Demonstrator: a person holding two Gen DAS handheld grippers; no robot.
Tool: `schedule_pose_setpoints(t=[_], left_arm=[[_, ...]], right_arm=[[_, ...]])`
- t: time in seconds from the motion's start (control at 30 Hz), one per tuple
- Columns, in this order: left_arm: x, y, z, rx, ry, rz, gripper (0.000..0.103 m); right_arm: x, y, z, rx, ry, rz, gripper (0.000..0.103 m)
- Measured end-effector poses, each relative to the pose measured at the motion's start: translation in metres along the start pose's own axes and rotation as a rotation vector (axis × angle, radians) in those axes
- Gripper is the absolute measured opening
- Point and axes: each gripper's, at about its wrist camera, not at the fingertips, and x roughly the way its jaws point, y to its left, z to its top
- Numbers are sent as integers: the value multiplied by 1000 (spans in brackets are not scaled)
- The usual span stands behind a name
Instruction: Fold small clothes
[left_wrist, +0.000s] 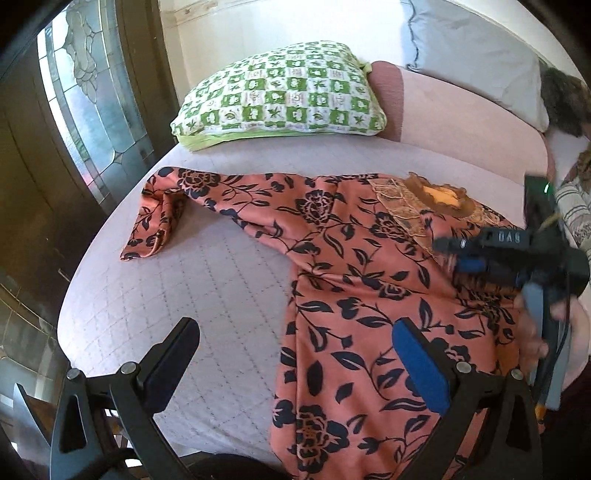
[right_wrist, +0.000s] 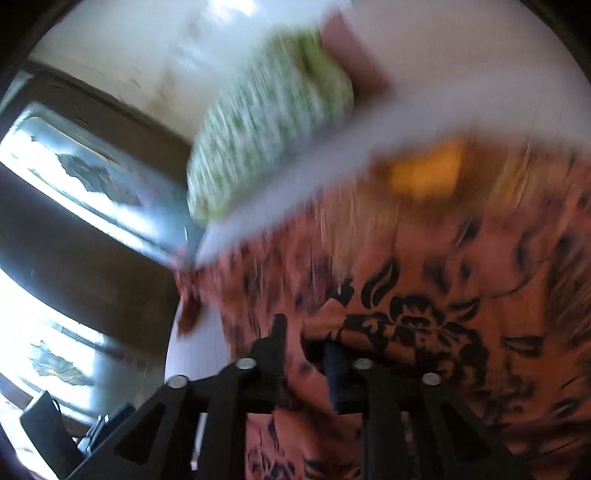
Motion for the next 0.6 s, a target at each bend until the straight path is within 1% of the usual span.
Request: schedule_pose_setpoints(t=[0.03, 0.07, 0.13, 0.17, 0.23, 0.27, 0.3, 0.33, 0.37, 0.43, 0.5, 0.57, 0.6], left_arm=[[0, -1, 1, 0, 0, 0, 103], [1, -2, 2, 2, -1, -1, 103], [1, -8, 7, 13, -8, -4, 103], [1, -12, 10, 22, -13, -7, 103], [1, -25, 17, 50, -26, -14, 103], [1, -33, 20, 65, -31, -19, 103], [2, -42, 22, 83, -38, -27, 103], [4, -54, 25, 109, -44, -35, 103], [5, -65, 27, 131, -49, -40, 103], [12, -92, 31, 188, -59, -49, 103], [25, -124, 31, 262, -69, -35, 103], [39, -146, 31, 317, -65, -3, 103], [49, -157, 31, 339, -47, 7, 103]], right_arm=[[5, -6, -5, 41, 31, 19, 57], [7, -15, -9, 92, 55, 72, 74], [-1, -22, -12, 160, 70, 165, 75], [-14, -23, -12, 172, 61, 217, 75], [-43, -24, -12, 183, 9, 304, 75], [-60, -30, -13, 196, -27, 337, 75], [-79, -36, -15, 209, -77, 349, 75], [-95, -39, -17, 215, -121, 345, 75], [-113, -51, -23, 227, -178, 330, 75], [-138, -79, -32, 299, -281, 259, 75], [-147, -103, -34, 383, -332, 195, 74], [-149, -121, -35, 427, -344, 159, 69], [-150, -129, -33, 445, -344, 136, 67]])
